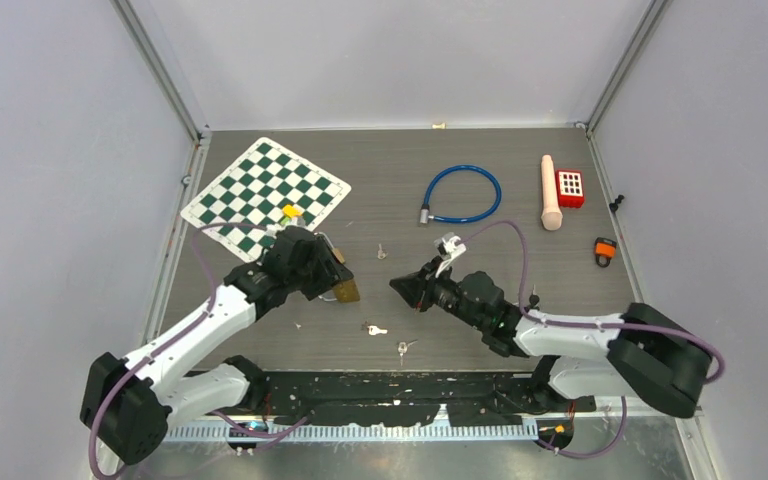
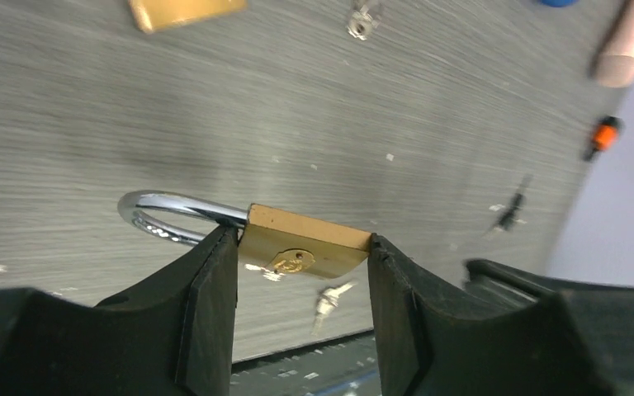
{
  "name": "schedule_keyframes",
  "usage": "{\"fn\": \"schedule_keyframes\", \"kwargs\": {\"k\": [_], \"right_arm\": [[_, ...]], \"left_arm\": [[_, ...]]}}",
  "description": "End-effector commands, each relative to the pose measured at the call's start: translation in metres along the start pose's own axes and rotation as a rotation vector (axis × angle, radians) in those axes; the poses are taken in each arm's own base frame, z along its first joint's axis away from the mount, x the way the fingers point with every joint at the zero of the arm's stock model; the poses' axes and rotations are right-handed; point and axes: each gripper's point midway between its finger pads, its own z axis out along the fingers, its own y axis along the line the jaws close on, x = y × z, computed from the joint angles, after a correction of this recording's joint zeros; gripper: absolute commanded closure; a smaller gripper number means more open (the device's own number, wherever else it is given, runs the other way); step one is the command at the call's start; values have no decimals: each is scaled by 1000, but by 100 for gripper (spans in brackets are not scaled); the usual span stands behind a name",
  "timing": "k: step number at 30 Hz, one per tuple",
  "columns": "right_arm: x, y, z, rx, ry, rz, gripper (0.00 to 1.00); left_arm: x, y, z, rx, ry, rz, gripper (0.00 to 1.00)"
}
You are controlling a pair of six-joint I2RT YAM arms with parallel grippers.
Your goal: Unlock with the key
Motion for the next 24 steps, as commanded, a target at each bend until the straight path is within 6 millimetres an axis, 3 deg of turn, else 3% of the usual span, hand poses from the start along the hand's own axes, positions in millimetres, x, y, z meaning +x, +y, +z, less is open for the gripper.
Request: {"fn": "schedule_keyframes", "kwargs": {"k": [1, 2, 4, 8, 17, 19, 24], "right_arm": [[19, -21, -16, 179, 261, -90, 75], [11, -16, -15, 179, 265, -92, 69], [29, -23, -31, 240, 401, -108, 61], [47, -16, -49, 272, 578, -177, 52], [75, 11, -62, 171, 800, -334, 49], [83, 14, -59, 148, 829, -350, 49], [102, 23, -52, 108, 902, -362, 50]], "left_arm": [[-34, 4, -11, -120, -102, 217, 100], [-35, 9, -10, -156, -94, 245, 100], [-32, 21, -4, -231, -50, 304, 100], [-22, 32, 8, -293, 46, 408, 100], [-6, 51, 33, -442, 161, 533, 100], [-2, 53, 36, -454, 178, 543, 94], [-7, 49, 30, -445, 134, 538, 69]]}}
